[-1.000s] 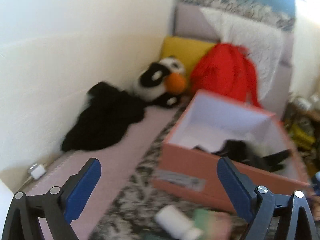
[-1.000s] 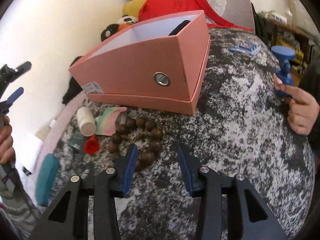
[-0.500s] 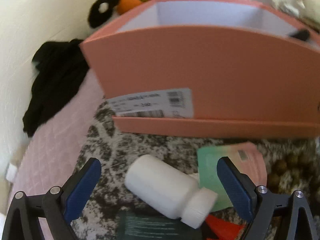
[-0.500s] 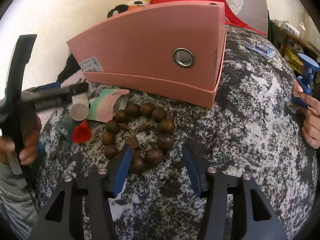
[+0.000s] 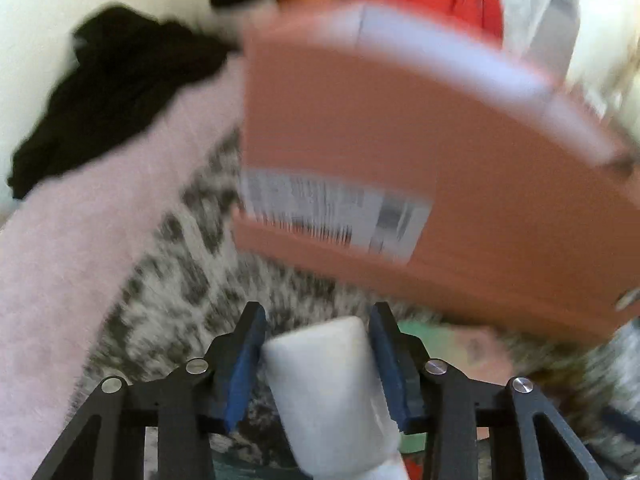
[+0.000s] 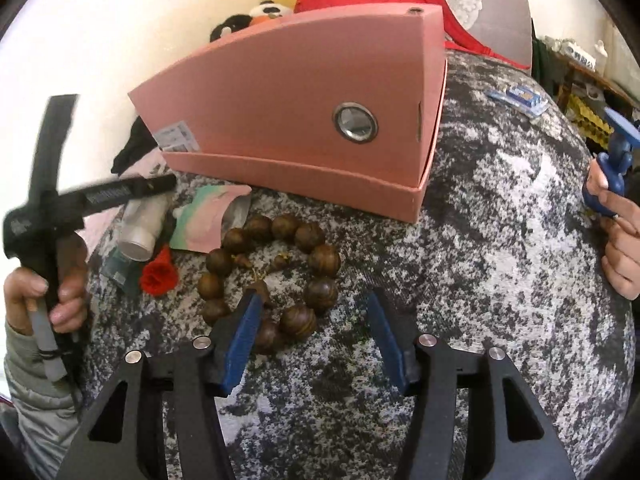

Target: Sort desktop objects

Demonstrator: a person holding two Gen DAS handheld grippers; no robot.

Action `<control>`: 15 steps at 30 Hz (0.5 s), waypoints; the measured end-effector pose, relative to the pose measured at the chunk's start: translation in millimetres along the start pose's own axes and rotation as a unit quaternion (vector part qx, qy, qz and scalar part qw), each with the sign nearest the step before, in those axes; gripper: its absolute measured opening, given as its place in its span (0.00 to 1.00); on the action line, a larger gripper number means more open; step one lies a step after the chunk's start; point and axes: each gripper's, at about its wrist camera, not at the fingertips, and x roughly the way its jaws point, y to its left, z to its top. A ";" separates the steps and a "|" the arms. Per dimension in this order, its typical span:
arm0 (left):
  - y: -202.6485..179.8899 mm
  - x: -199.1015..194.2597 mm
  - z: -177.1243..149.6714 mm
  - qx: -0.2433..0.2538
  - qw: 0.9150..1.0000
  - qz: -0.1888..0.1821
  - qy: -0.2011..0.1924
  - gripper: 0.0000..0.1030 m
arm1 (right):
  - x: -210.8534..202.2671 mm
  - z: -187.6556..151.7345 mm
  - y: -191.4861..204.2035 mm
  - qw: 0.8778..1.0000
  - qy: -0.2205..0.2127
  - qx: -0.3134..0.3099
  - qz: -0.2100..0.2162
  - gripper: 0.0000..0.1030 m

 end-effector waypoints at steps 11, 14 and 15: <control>0.4 -17.9 4.6 0.005 0.999 -0.018 -0.033 0.43 | 24.2 11.1 9.0 1.000 0.026 0.001 0.000 0.57; 3.4 -15.4 4.3 0.002 0.999 -0.024 -0.034 0.43 | 31.3 14.5 9.3 1.000 0.024 0.006 -0.001 0.58; 3.7 -15.8 4.7 0.002 0.999 -0.025 -0.036 0.43 | 33.8 15.6 10.3 1.000 0.025 0.003 -0.006 0.55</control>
